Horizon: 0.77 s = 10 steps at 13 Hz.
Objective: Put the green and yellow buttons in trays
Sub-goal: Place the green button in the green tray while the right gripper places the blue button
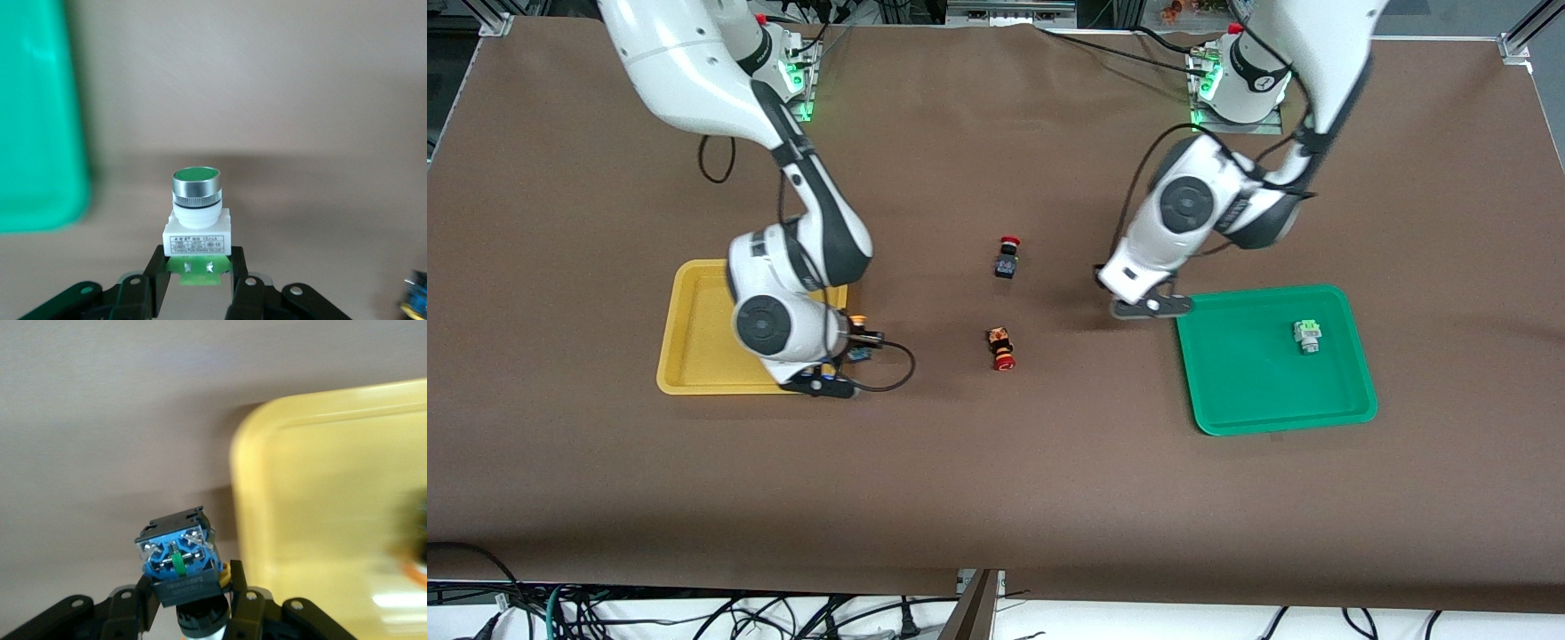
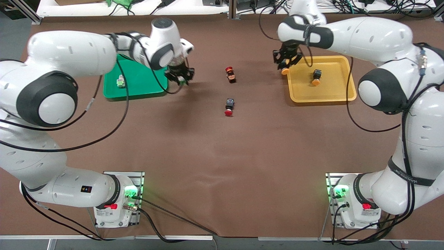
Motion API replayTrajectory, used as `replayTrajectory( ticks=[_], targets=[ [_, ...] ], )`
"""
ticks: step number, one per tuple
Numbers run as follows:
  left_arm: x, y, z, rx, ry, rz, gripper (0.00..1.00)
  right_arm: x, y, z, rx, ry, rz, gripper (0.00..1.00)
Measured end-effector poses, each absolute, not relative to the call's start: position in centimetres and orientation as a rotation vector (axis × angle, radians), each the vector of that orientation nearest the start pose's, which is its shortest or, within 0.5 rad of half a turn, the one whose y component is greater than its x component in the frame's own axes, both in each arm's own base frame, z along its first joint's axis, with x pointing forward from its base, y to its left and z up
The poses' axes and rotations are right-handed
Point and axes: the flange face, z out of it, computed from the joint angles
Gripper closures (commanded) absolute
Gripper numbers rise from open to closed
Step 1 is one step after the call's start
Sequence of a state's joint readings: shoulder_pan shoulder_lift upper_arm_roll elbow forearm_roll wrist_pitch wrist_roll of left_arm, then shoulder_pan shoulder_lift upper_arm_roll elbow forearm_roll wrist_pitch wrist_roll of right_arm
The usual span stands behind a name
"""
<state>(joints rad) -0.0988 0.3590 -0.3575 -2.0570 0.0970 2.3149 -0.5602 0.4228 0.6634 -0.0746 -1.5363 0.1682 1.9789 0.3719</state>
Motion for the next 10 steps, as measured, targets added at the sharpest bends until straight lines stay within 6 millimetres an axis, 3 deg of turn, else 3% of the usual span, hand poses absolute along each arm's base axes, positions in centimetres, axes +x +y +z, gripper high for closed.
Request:
replayTrajectory(
  ticks=[1,3,4,5,6,7,8,10],
  targets=[
    [54.2,-21.6,27.1,-3.140,-0.024,0.126,1.00,63.7,23.2,26.0,-3.111,0.127,0.389,0.83],
    [56.4,-14.3,27.0,-3.121,0.117,0.120,1.00,63.2,20.9,25.3,-3.125,0.112,0.436,0.78],
    [56.9,-11.5,26.5,-3.111,0.164,0.133,1.00,62.7,20.3,24.0,-3.131,0.103,0.458,0.67],
    [57.0,-9.5,26.0,-3.102,0.191,0.146,1.00,62.1,19.8,22.6,-3.134,0.076,0.461,0.45],
    [57.1,-7.9,25.3,-3.096,0.207,0.154,1.00,61.6,19.3,21.3,-3.136,0.050,0.448,0.13],
    [57.1,-6.9,24.5,-3.095,0.214,0.156,1.00,61.3,19.0,20.3,-3.138,0.035,0.437,0.02],
    [57.1,-6.6,23.4,-3.102,0.201,0.162,1.00,61.2,18.8,20.1,-3.139,0.032,0.431,0.02],
    [57.0,-7.0,20.8,-3.139,0.166,0.159,1.00,61.7,19.1,21.6,-3.134,0.028,0.386,0.01]
  ],
)
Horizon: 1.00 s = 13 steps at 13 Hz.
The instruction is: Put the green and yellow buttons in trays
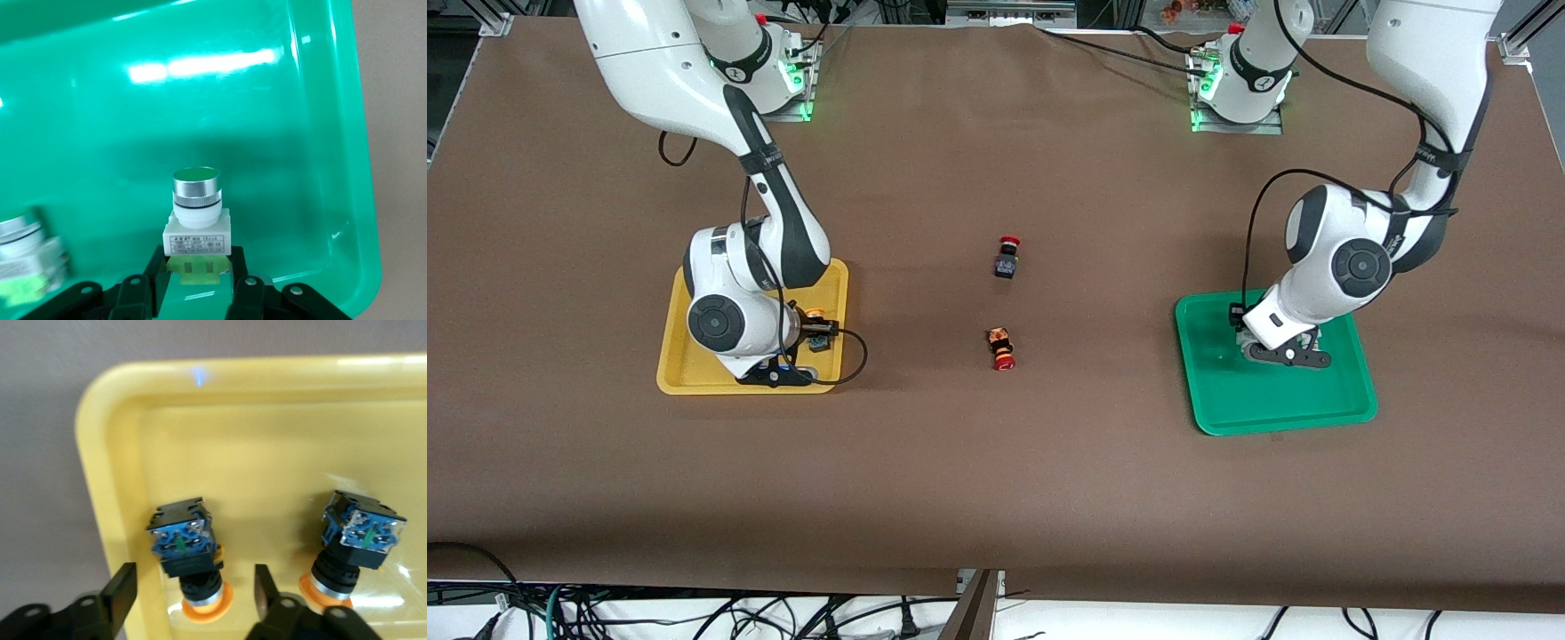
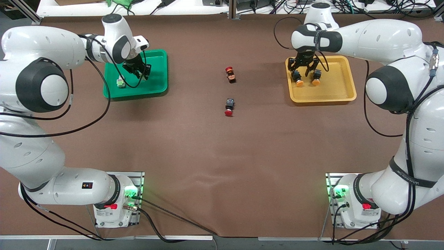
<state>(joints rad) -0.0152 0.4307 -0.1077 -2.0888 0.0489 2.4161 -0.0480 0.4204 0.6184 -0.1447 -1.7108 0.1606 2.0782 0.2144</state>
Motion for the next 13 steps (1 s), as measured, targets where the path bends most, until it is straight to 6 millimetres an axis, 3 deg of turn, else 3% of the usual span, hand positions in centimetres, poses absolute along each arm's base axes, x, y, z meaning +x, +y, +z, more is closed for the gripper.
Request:
replayTrajectory(
  ticks=[1,3,5,6,10,13],
  targets=[
    [57.0,-7.2,19.5,-3.155,0.148,0.161,0.96,62.1,19.4,23.2,-3.128,0.021,0.349,0.01],
    [57.1,-7.2,19.0,-3.170,0.121,0.158,0.01,62.6,20.2,27.7,-3.112,0.001,0.293,0.01],
    [58.0,-7.3,20.2,-3.180,0.128,0.099,0.00,62.8,20.7,33.2,-3.092,-0.017,0.233,0.01],
    [59.1,-7.4,22.1,-3.183,0.132,0.036,0.00,62.5,20.6,36.2,-3.080,-0.022,0.201,0.01],
    [62.6,-7.5,34.2,-3.175,0.137,-0.008,0.00,59.8,17.7,48.1,-3.043,-0.002,0.141,0.01],
    [63.2,-7.5,43.6,-3.172,0.137,0.040,0.00,57.6,14.1,54.2,-3.051,-0.009,0.089,0.01]
  ],
)
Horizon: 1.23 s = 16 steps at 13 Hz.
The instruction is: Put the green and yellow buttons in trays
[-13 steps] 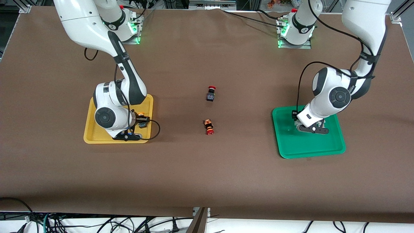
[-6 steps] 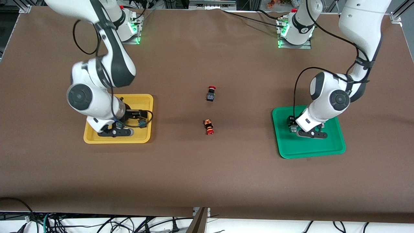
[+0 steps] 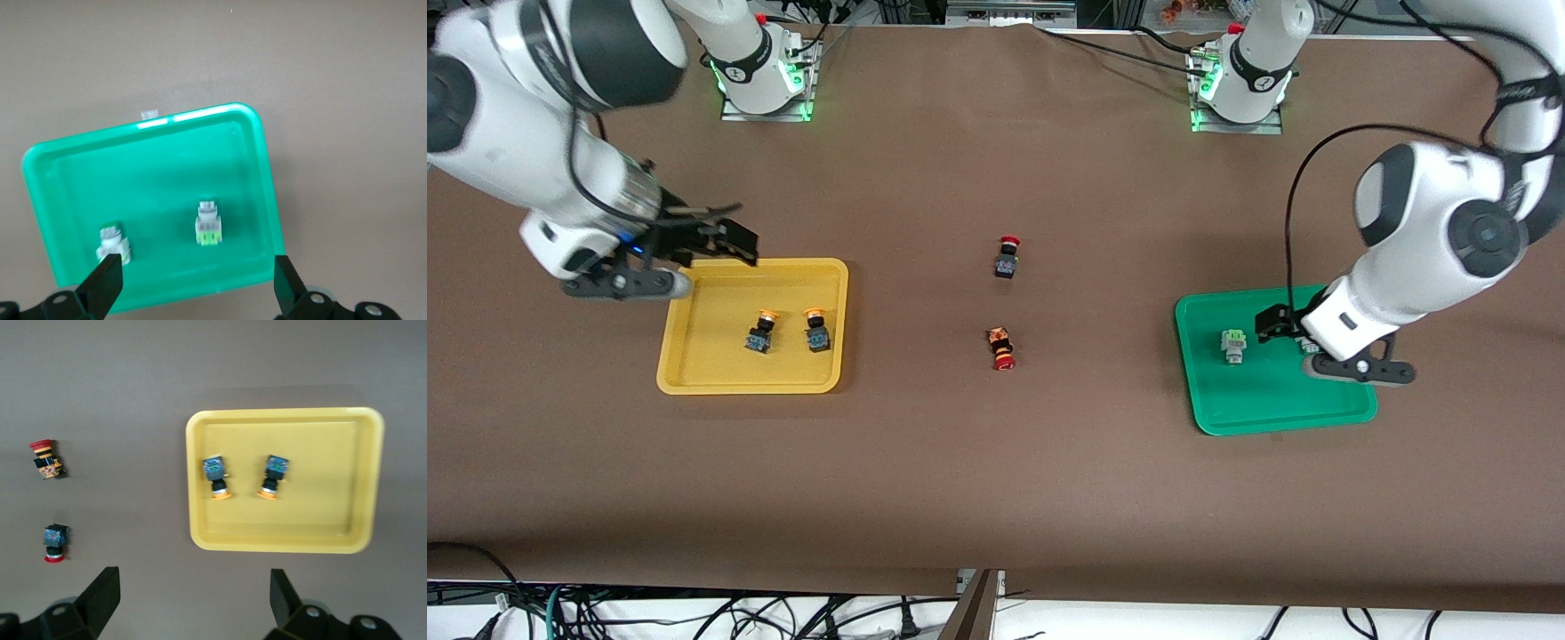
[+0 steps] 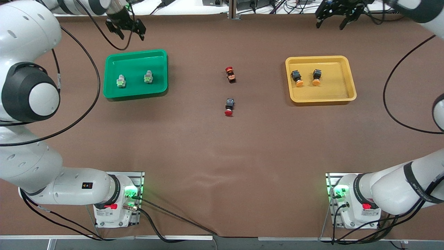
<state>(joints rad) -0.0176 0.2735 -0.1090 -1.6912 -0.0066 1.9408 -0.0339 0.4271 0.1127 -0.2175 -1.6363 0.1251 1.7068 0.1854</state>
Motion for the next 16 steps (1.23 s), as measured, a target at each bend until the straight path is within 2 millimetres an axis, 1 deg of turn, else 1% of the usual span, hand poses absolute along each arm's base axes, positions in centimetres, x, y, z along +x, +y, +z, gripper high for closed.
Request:
replayTrajectory(
  ticks=[1,2,3,5,7,8,11,14,16],
  targets=[
    [62.8,-7.4,46.1,-3.181,0.129,0.047,0.00,57.3,13.4,55.1,-3.059,-0.027,0.071,0.01],
    [62.4,-7.1,48.3,-3.182,0.118,0.052,0.00,57.1,13.1,55.4,-3.062,-0.039,0.064,0.01],
    [61.8,-6.3,50.2,-3.179,0.101,0.058,0.00,57.0,13.1,55.3,-3.064,-0.045,0.068,0.01],
    [60.7,-4.8,52.9,-3.173,0.039,0.094,0.00,57.1,13.1,54.7,-3.067,-0.051,0.083,0.01],
    [59.8,-3.9,54.9,-3.168,-0.030,0.127,0.00,57.1,12.9,54.6,-3.069,-0.064,0.086,0.01],
    [59.7,-3.7,55.5,-3.167,-0.048,0.126,0.00,57.2,12.6,54.6,-3.071,-0.073,0.085,0.01],
    [59.6,-2.7,55.5,-3.164,-0.087,0.144,0.00,57.2,12.2,54.5,-3.097,-0.095,0.085,0.01],
    [59.5,-2.7,55.3,-3.162,-0.087,0.166,0.00,57.2,12.2,54.5,-3.100,-0.102,0.087,0.01],
    [59.9,-2.6,55.7,-3.164,-0.089,0.149,0.00,57.2,12.2,54.4,-3.095,-0.111,0.090,0.01]
  ],
)
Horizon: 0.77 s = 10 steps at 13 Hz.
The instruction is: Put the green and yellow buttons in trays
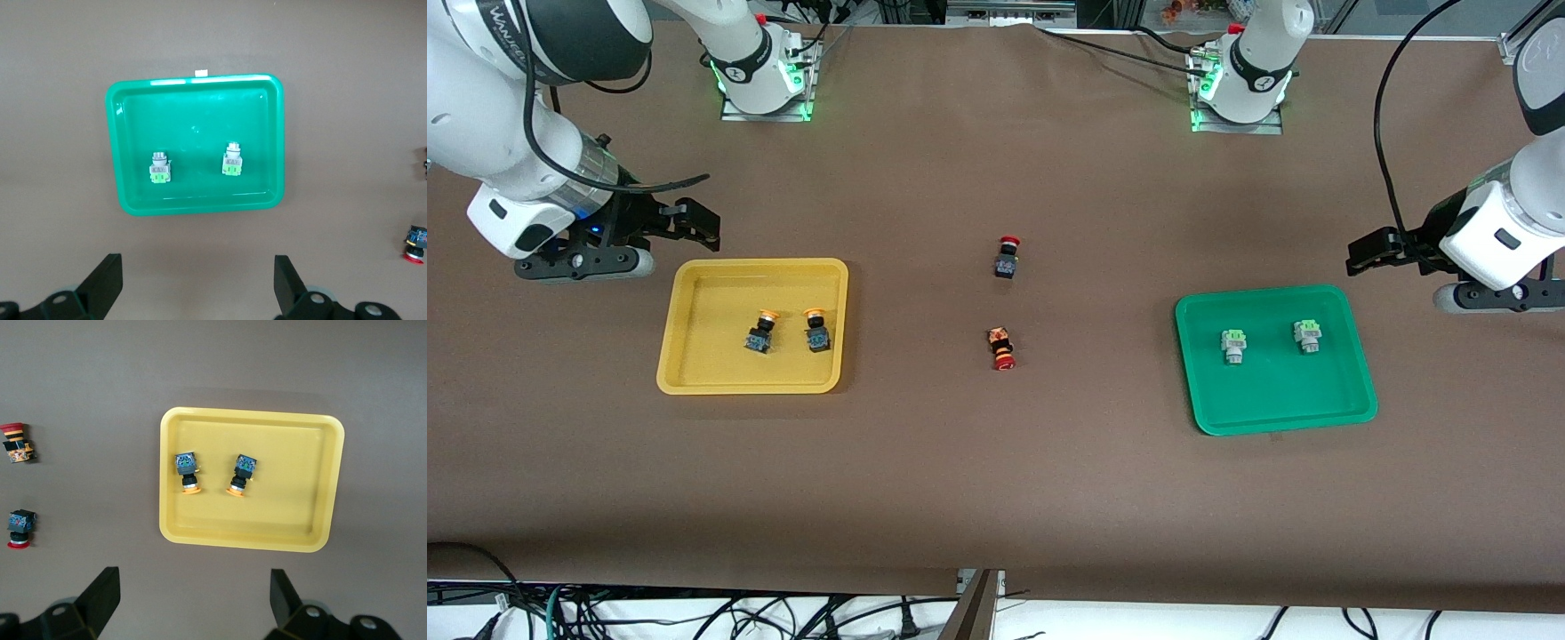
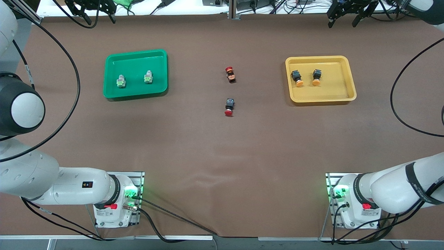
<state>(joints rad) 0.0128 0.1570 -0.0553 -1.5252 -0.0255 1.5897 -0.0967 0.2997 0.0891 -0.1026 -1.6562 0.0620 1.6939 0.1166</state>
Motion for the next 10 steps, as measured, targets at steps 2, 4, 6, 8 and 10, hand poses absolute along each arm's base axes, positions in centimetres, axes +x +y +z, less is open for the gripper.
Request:
replayTrajectory(
  ticks=[2,4,6,8,10],
  targets=[
    [60.2,-2.4,56.0,-3.166,-0.093,0.142,0.00,57.3,11.8,54.5,-3.096,-0.113,0.088,0.01],
    [60.5,-2.4,56.0,-3.166,-0.093,0.141,0.00,57.4,11.5,54.5,-3.097,-0.104,0.090,0.01],
    [60.6,-2.4,55.9,-3.166,-0.094,0.146,0.00,57.4,11.4,54.9,-3.097,-0.100,0.084,0.01],
    [60.6,-2.3,56.0,-3.166,-0.096,0.147,0.00,57.5,11.3,55.3,-3.096,-0.097,0.071,0.01],
    [60.6,-2.3,55.9,-3.163,-0.095,0.148,0.00,57.5,11.3,55.5,-3.096,-0.096,0.069,0.01]
  ],
)
